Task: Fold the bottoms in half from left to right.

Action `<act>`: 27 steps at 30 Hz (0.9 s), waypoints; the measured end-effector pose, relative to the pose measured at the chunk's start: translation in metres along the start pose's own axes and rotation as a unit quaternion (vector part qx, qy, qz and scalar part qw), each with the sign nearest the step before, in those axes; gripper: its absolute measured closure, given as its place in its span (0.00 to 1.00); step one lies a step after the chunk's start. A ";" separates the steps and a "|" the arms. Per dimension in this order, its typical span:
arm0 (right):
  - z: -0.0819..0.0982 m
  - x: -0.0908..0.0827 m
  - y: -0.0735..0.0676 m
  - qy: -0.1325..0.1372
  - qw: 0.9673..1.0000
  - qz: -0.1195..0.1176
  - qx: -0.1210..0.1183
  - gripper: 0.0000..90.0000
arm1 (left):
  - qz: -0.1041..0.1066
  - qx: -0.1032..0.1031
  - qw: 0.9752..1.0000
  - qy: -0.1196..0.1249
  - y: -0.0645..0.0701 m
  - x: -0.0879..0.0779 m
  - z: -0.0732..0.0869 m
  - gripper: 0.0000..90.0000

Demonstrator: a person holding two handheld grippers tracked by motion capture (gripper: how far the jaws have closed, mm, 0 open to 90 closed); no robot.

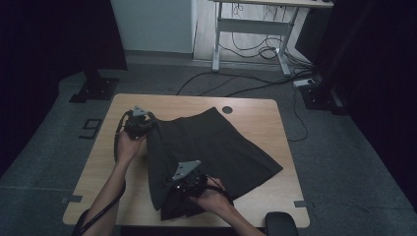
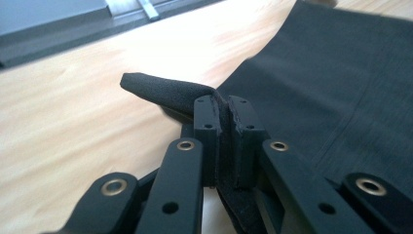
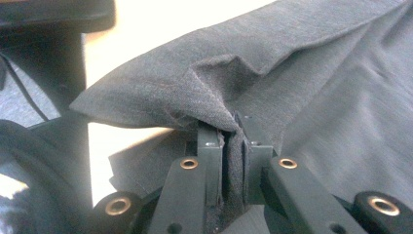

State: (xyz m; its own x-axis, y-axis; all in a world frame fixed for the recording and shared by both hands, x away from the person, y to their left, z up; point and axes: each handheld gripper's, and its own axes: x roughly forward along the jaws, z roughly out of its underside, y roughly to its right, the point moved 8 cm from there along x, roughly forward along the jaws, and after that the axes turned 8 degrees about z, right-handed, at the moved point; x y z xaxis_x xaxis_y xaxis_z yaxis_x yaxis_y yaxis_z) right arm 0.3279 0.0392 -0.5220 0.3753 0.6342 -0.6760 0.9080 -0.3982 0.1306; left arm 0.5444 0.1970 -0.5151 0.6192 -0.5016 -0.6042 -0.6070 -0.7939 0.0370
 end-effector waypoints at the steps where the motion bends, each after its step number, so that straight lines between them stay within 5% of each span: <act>1: 0.003 -0.004 0.005 0.002 1.000 0.005 0.006 0.92 | 0.001 0.003 1.000 0.001 0.004 0.003 -0.005 0.92; 9: 0.025 -0.037 0.037 0.013 0.998 0.039 0.039 0.92 | 0.010 0.035 0.999 0.008 0.030 0.024 -0.039 0.92; 27: 0.047 -0.107 0.080 0.044 0.992 0.092 0.079 0.92 | 0.037 0.100 0.994 0.022 0.089 0.047 -0.117 0.92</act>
State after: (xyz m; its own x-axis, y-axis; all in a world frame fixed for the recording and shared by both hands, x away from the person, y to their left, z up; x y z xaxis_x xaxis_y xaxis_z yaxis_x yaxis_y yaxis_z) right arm 0.3516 -0.0920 -0.4728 0.5534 0.5943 -0.5836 0.7849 -0.6066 0.1265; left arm 0.5782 0.0629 -0.4471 0.5874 -0.5747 -0.5698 -0.7361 -0.6720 -0.0812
